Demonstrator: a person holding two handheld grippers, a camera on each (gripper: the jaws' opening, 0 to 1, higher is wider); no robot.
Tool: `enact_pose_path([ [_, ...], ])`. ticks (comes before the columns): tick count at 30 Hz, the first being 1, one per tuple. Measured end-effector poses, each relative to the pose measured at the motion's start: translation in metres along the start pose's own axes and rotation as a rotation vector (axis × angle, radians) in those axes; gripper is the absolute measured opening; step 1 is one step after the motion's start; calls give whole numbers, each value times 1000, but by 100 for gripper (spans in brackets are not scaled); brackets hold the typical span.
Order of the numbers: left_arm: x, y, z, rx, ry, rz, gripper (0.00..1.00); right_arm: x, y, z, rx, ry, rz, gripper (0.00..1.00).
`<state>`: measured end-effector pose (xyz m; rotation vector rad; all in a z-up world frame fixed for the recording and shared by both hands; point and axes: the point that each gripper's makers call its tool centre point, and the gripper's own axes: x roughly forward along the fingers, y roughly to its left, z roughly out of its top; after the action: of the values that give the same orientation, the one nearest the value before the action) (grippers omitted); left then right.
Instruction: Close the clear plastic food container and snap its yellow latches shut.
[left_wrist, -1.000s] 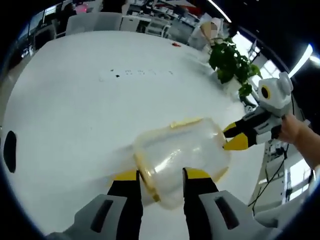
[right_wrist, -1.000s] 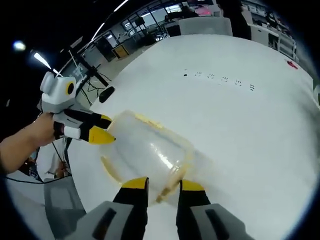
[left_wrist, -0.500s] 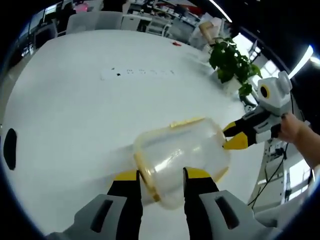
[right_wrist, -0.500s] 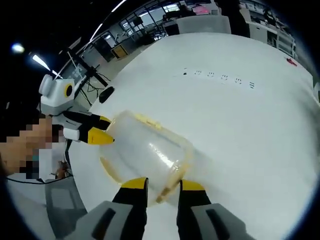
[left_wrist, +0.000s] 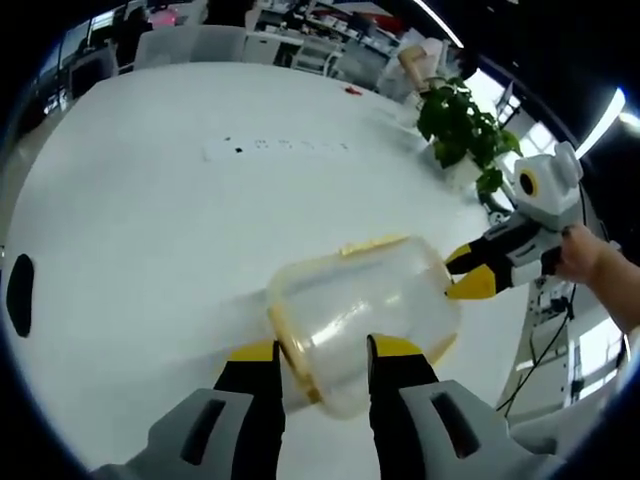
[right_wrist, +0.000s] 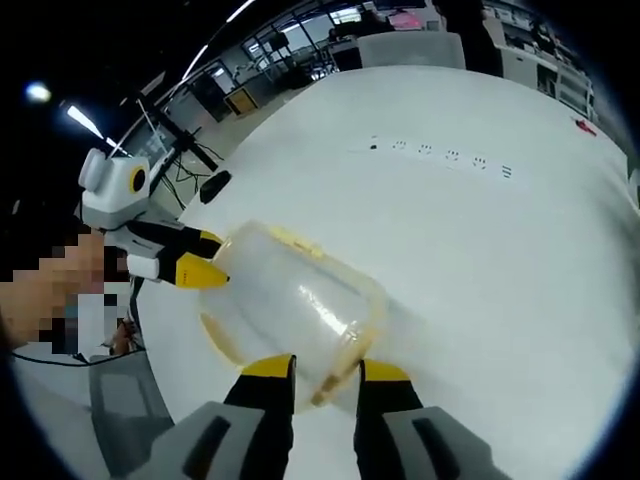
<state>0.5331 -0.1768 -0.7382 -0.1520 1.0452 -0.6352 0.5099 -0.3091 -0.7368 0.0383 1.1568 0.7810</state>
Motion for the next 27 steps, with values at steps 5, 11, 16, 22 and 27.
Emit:
enact_pose_path([
  [5, -1, 0, -2, -3, -3, 1, 29, 0, 0, -1, 4, -2, 4, 21],
  [11, -1, 1, -2, -8, 12, -9, 31, -1, 0, 0, -31, -8, 4, 22],
  [16, -2, 0, 0, 40, -7, -15, 32, -1, 0, 1, -50, -8, -8, 23],
  [22, -2, -2, -2, 86, 16, -35, 35, -3, -1, 1, -74, 3, -11, 23],
  [27, -3, -3, 0, 91, 6, -44, 37, -7, -1, 1, -136, 22, -22, 20],
])
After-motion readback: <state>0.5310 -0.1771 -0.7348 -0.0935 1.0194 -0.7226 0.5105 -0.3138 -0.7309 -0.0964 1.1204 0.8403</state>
